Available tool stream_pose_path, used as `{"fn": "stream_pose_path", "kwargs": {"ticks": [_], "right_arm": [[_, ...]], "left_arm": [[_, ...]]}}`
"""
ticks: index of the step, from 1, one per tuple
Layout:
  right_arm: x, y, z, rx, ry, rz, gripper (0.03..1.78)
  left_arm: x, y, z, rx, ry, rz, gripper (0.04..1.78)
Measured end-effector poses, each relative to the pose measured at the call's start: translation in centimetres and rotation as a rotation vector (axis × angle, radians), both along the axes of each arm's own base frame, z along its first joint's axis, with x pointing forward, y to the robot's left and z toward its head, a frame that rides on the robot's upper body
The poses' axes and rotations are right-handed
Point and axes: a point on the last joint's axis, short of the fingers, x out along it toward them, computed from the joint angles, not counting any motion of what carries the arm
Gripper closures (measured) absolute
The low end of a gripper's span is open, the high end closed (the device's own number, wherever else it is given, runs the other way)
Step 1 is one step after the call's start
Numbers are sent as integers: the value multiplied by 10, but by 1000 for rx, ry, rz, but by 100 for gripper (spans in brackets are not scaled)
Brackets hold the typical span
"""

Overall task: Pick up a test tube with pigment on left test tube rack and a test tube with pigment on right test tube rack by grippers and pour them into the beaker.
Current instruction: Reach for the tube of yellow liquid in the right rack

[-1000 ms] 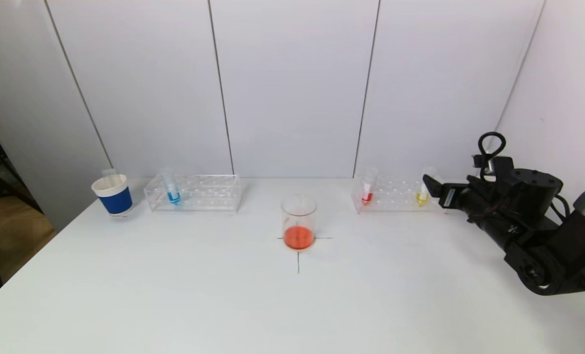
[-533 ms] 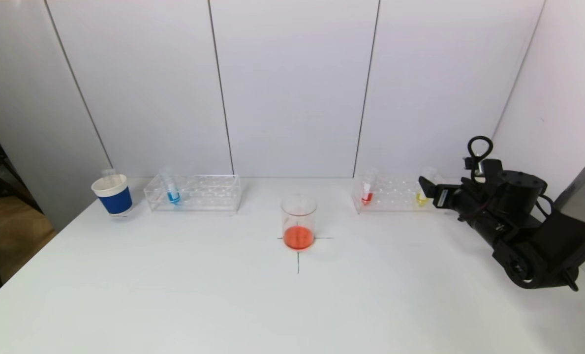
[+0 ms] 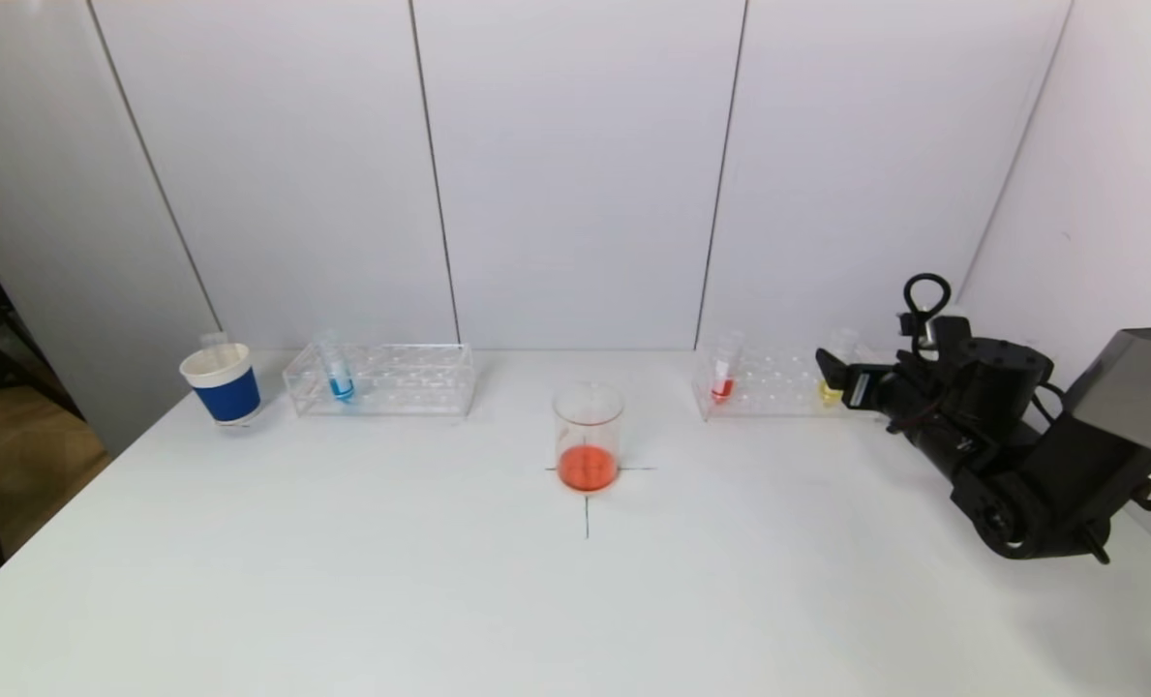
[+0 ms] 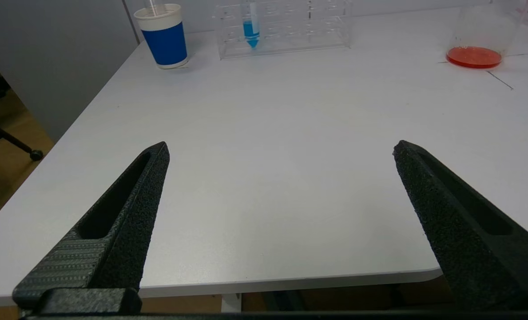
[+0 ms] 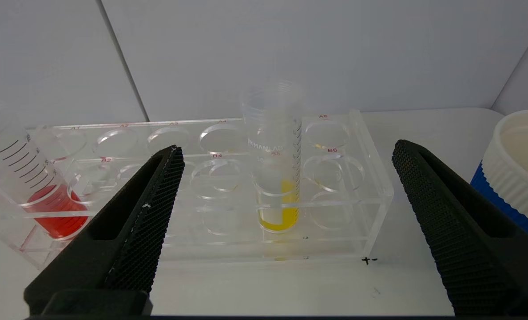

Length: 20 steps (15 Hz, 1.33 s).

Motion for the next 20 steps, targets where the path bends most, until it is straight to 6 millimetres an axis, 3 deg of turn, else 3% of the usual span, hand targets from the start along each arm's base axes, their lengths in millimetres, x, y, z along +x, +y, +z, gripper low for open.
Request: {"fn": "stream_pose_path", "kwargs": {"ticks": [20], "right_arm": [[33, 1, -10, -6, -21, -2, 10]], "left_arm": [[0, 0, 0, 0, 1, 1, 6]]}}
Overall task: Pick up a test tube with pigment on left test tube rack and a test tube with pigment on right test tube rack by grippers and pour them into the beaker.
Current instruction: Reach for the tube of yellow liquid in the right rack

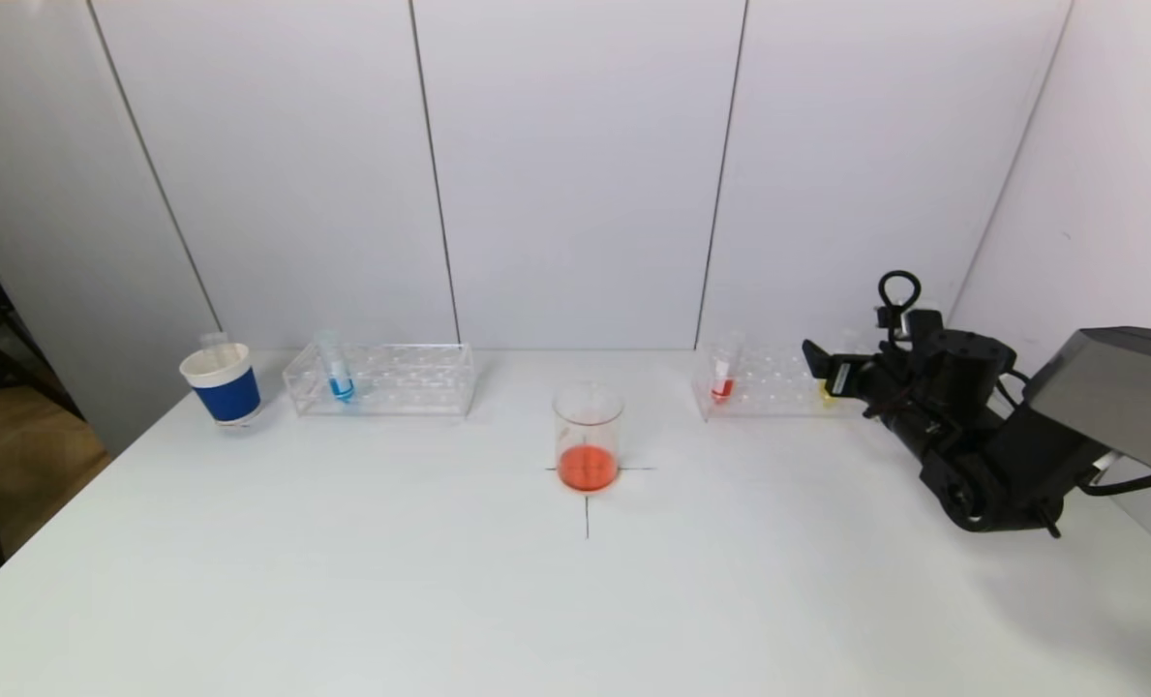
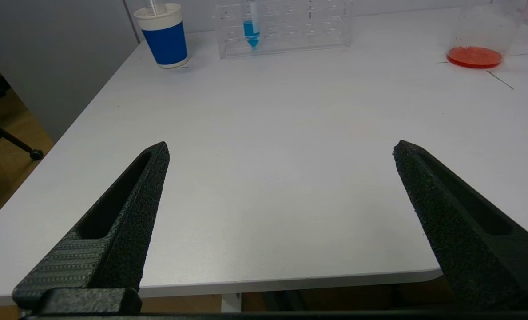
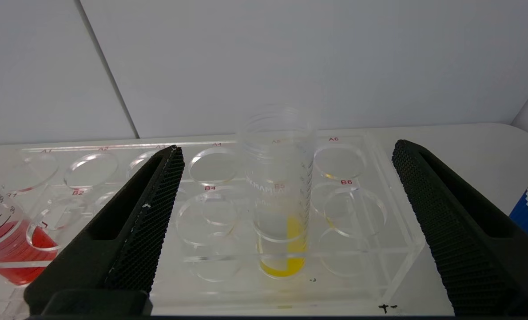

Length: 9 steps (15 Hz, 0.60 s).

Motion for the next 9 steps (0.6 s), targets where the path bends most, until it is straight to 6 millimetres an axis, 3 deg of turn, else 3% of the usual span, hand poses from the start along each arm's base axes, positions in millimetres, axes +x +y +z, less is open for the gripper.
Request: {"fn": "stream_pose_path", "kwargs": {"ticks": [9], "right_arm": [[14, 1, -6, -6, -9, 0, 10]], "left_arm": [[0, 0, 0, 0, 0, -1, 6]]}}
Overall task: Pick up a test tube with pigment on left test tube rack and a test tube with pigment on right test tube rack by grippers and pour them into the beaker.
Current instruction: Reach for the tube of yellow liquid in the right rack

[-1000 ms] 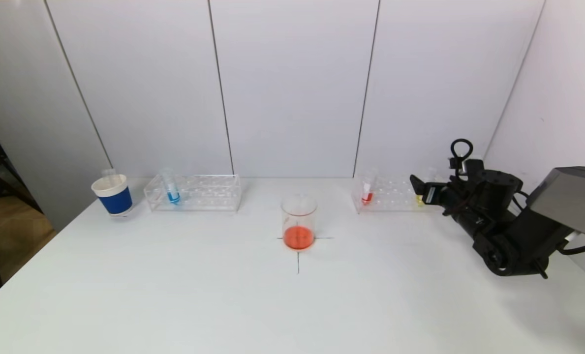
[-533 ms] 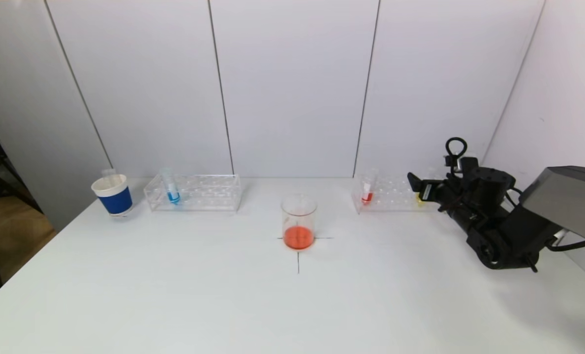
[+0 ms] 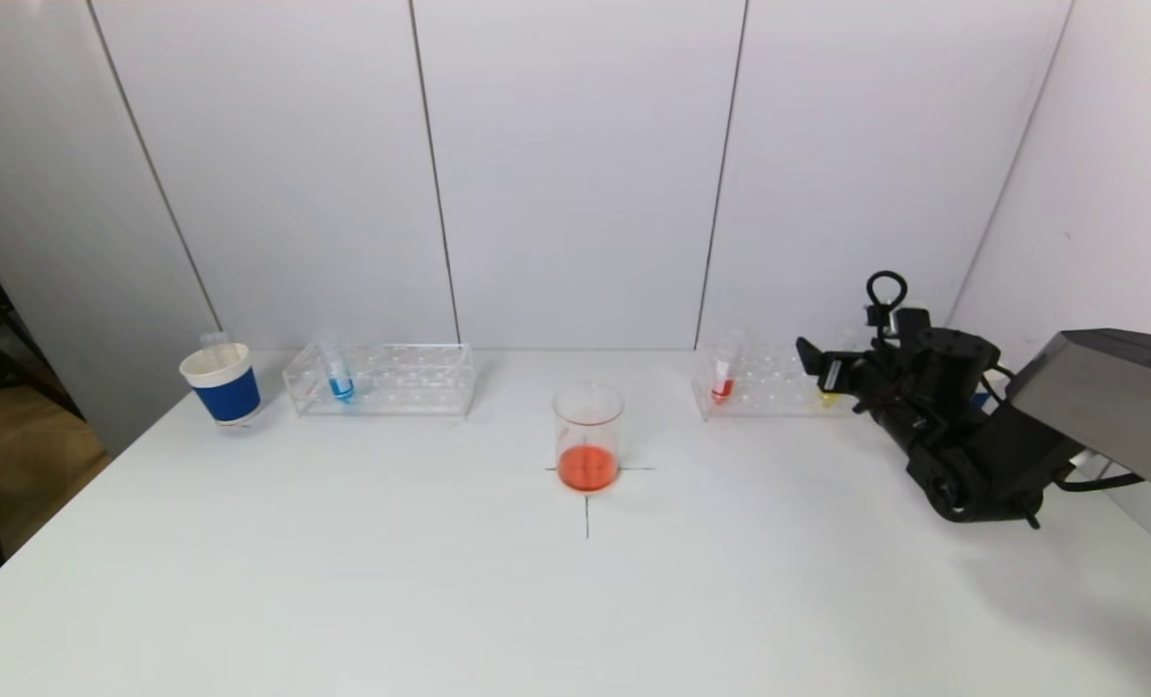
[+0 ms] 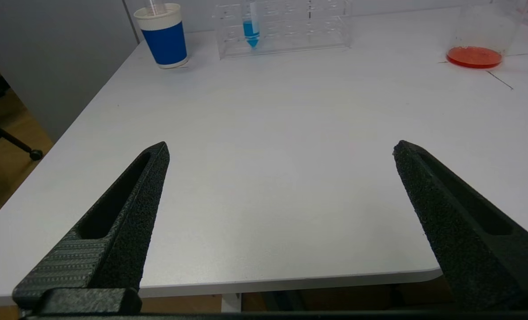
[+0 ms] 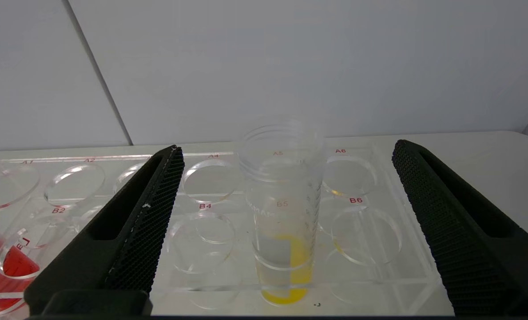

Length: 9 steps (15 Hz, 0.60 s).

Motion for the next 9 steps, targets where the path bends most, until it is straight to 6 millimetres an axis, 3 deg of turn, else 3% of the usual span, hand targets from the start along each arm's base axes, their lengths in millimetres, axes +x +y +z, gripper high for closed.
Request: {"fn": "stream_pose_path", "kwargs": {"ticks": [9], "right_arm": [[4, 0, -6, -9, 18, 0, 10]], "left_arm": [[0, 0, 0, 0, 0, 0, 6]]}}
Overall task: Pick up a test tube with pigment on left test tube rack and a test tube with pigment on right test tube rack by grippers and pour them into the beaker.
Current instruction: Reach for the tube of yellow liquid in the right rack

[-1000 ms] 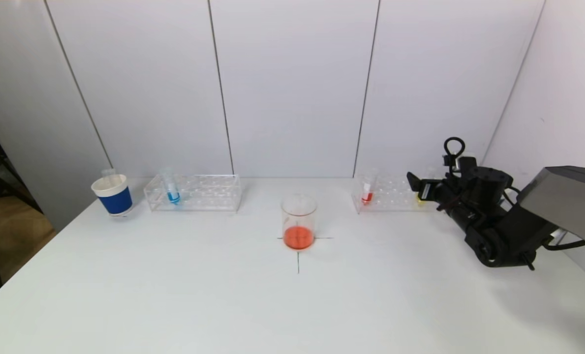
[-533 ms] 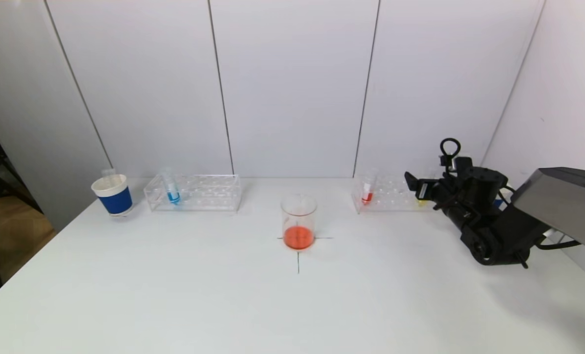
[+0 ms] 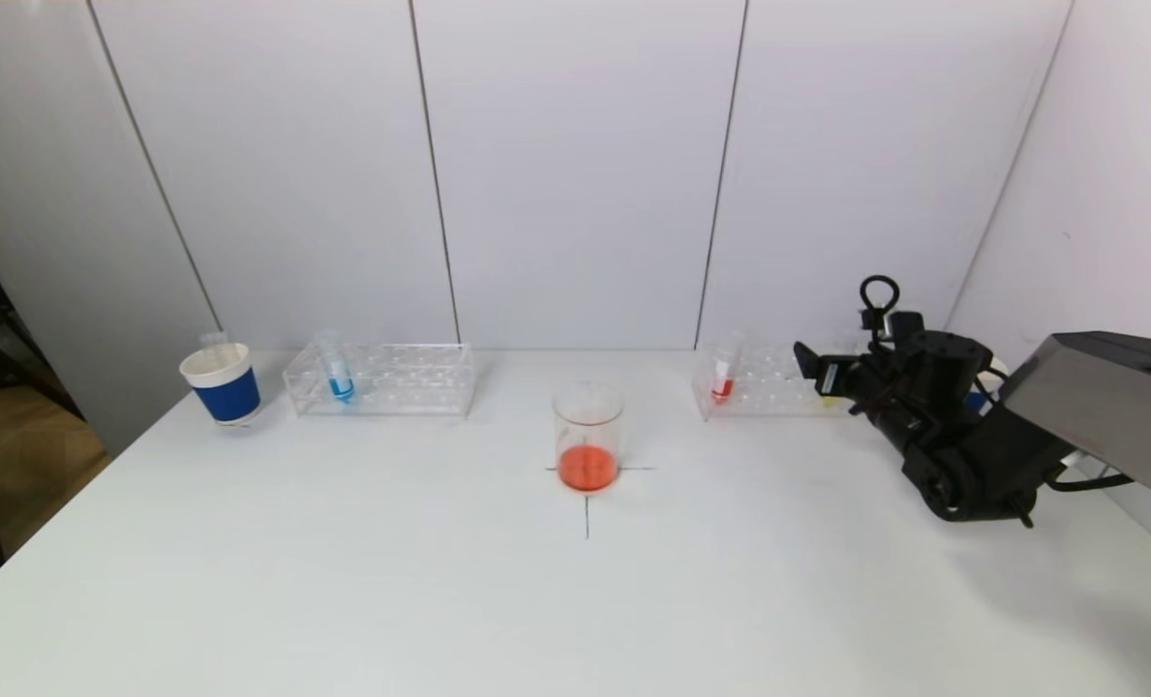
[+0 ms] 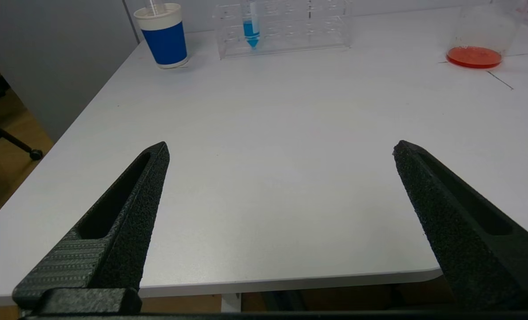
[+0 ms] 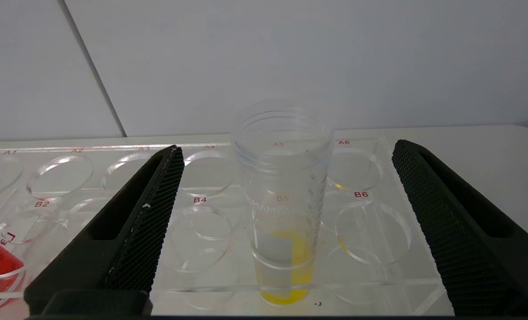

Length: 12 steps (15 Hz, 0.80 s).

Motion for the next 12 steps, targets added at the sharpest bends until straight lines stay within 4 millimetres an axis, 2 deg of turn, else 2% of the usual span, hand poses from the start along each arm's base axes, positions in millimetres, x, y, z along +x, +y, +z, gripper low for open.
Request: {"fn": "stream_pose_path", "kwargs": {"ticks": [12], "right_arm": [[1, 2, -2, -28, 3, 8, 10]], "left_arm": [[0, 0, 0, 0, 0, 0, 6]]}}
